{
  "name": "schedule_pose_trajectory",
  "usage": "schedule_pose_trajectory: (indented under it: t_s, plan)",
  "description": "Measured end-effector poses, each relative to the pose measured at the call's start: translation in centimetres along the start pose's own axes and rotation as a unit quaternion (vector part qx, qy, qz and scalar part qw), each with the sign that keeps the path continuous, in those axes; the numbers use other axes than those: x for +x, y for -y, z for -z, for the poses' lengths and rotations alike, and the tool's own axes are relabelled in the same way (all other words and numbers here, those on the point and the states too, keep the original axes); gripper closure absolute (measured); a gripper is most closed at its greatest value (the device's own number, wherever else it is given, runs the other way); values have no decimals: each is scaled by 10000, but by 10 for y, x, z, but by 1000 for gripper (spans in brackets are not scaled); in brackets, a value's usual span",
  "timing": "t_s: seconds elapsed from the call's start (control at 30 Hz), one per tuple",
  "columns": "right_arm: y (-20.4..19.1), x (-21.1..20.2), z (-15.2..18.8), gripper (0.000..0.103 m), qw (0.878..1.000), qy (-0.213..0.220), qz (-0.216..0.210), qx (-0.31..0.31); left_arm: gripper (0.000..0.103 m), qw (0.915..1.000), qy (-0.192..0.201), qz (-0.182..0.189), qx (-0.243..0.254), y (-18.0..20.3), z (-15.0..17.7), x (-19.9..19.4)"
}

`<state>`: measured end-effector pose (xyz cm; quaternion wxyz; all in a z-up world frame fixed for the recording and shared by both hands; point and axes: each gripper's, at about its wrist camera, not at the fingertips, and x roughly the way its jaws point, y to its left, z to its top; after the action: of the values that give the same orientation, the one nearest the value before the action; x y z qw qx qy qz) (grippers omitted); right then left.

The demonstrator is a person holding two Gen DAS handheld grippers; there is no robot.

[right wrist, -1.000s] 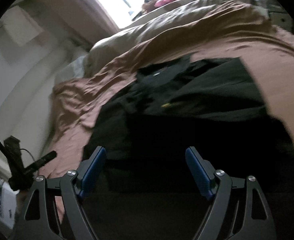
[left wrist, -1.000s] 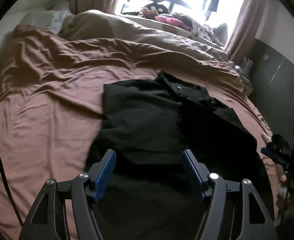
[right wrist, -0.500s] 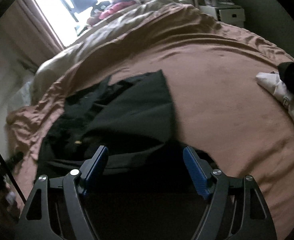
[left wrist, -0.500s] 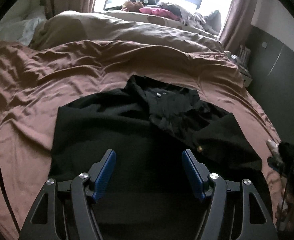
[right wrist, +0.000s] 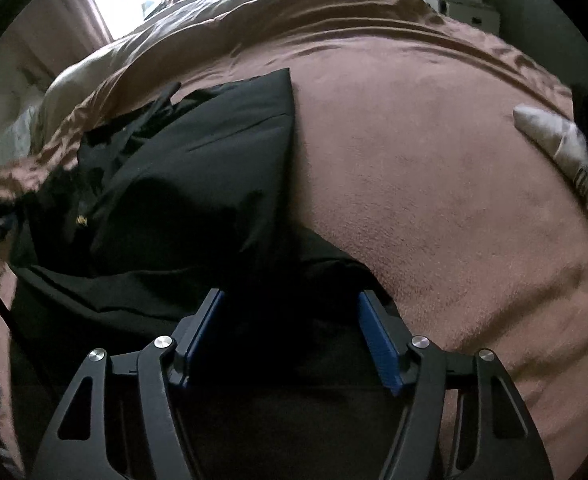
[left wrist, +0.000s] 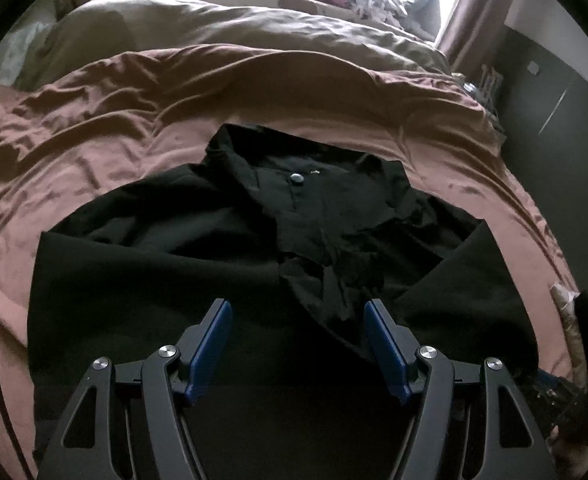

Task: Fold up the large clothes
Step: 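Pinch the shirt body with the left gripper and adjust the fold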

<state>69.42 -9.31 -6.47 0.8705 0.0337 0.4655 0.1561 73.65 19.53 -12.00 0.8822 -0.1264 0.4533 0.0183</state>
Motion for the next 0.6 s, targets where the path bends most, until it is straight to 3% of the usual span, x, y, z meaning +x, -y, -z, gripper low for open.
schedule_pose_trajectory:
  t_s: [0.13,0.17,0.2,0.3,0.47,0.6]
  plan:
    - [3,1,2,37,9999,-18,-117,91,34,9994,-64,269,-207,-3,-5,5]
    - [0,2,2,38,9999,-17,-122,87,46,9990,-85,363,-245,-3,-6,5]
    - [5,3,1,37,9999,-19,-115,73,68,9990,-123,376,-226,0,-7,6]
    - [9,6,-2,38,9999,-48,-91,68,91,9994,-193,271,-71,7,-4,1]
    - [24,3,-1,37,9999,-56,-152,42,96,9997,192,119,-72,3,15,-46]
    - [26,2,0,37,9998,-58,-164,69,95,9986,464,-213,-109,-8,45,-87]
